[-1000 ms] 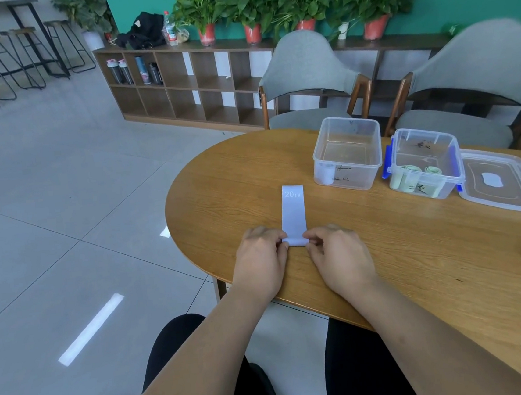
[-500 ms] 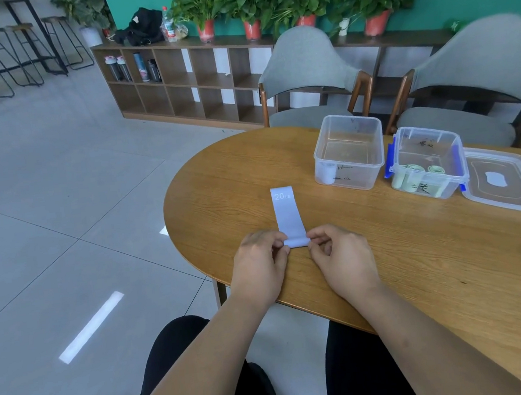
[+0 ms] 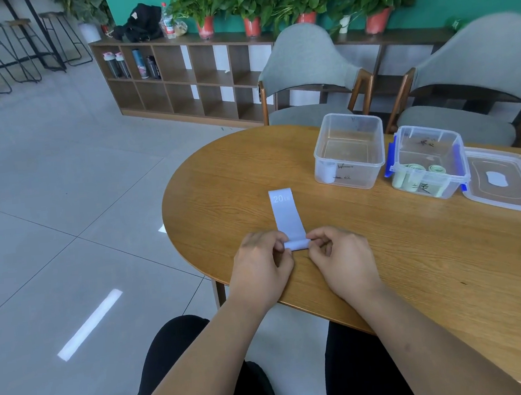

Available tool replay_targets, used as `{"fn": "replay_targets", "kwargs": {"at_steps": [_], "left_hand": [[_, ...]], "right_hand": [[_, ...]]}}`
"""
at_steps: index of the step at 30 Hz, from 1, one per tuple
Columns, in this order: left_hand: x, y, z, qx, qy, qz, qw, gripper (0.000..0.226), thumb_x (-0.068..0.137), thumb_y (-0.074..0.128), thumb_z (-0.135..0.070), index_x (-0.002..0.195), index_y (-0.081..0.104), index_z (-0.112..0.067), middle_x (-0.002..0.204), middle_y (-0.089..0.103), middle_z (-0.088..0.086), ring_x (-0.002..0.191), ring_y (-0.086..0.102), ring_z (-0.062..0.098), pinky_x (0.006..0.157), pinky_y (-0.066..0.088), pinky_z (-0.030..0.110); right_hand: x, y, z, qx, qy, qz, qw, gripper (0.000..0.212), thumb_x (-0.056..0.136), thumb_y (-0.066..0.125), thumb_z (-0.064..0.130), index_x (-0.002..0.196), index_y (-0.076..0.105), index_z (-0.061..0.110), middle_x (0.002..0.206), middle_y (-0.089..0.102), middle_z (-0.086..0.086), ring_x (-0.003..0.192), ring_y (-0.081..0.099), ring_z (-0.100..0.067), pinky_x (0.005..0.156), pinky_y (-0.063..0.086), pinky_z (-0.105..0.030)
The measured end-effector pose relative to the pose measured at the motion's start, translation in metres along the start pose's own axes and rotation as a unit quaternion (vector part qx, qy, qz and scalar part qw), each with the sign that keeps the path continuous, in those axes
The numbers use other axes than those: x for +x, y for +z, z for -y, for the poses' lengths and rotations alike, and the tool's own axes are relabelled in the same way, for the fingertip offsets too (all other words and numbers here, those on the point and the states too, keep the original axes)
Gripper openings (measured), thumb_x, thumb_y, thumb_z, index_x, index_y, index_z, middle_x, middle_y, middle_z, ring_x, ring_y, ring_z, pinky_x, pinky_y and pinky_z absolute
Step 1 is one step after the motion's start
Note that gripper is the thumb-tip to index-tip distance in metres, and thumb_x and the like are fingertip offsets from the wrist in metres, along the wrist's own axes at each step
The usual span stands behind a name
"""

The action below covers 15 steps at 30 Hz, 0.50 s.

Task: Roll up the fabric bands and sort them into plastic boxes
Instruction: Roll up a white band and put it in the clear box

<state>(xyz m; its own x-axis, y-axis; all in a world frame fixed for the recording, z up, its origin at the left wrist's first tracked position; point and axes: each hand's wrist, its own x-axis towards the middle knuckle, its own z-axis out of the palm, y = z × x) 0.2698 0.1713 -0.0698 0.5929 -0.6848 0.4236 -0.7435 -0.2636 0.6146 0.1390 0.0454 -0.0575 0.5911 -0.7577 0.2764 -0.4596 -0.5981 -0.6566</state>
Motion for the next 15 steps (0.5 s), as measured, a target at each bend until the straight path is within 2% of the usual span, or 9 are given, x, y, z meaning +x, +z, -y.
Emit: {"fn": "replay_targets", "kwargs": {"at_steps": [8, 10, 13, 15], "left_hand": [[0.0012, 0.0013, 0.0001, 0.003, 0.002, -0.006, 1.0, 0.012, 0.093, 0.069, -0.027, 0.104, 0.068, -0.028, 0.091, 0.064, -0.018, 0.094, 0.053, 0.007, 0.08, 0.053, 0.033], [0.002, 0.0024, 0.0009, 0.006, 0.003, -0.01, 1.0, 0.011, 0.093, 0.068, -0.028, 0.105, 0.068, -0.027, 0.093, 0.064, -0.017, 0.095, 0.054, 0.008, 0.08, 0.054, 0.035], [0.0027, 0.0028, 0.0015, 0.01, 0.002, -0.012, 1.0, 0.01, 0.095, 0.067, -0.029, 0.104, 0.069, -0.026, 0.093, 0.065, -0.016, 0.094, 0.055, 0.01, 0.079, 0.054, 0.036], [0.0027, 0.003, 0.0014, 0.012, 0.001, -0.012, 1.0, 0.01, 0.096, 0.067, -0.029, 0.104, 0.07, -0.026, 0.094, 0.066, -0.015, 0.093, 0.054, 0.011, 0.079, 0.054, 0.036]], "right_hand": [[0.0016, 0.002, -0.0006, -0.009, -0.011, -0.012, 1.0, 0.016, 0.096, 0.07, 0.032, 0.11, 0.076, 0.035, 0.095, 0.07, 0.019, 0.075, 0.063, -0.003, 0.076, 0.057, -0.032], [0.0031, 0.0008, -0.0007, 0.014, -0.003, -0.012, 1.0, 0.013, 0.096, 0.071, 0.032, 0.108, 0.075, 0.036, 0.088, 0.071, 0.022, 0.072, 0.064, -0.002, 0.075, 0.057, -0.032], [0.0032, 0.0001, 0.0002, 0.009, 0.001, -0.015, 1.0, 0.008, 0.096, 0.071, 0.032, 0.103, 0.076, 0.034, 0.072, 0.061, 0.023, 0.068, 0.061, -0.001, 0.071, 0.055, -0.03], [0.0019, 0.001, 0.0018, -0.008, -0.015, -0.019, 1.0, 0.011, 0.097, 0.069, 0.031, 0.106, 0.076, 0.033, 0.079, 0.061, 0.021, 0.07, 0.059, -0.003, 0.068, 0.054, -0.029]]}}
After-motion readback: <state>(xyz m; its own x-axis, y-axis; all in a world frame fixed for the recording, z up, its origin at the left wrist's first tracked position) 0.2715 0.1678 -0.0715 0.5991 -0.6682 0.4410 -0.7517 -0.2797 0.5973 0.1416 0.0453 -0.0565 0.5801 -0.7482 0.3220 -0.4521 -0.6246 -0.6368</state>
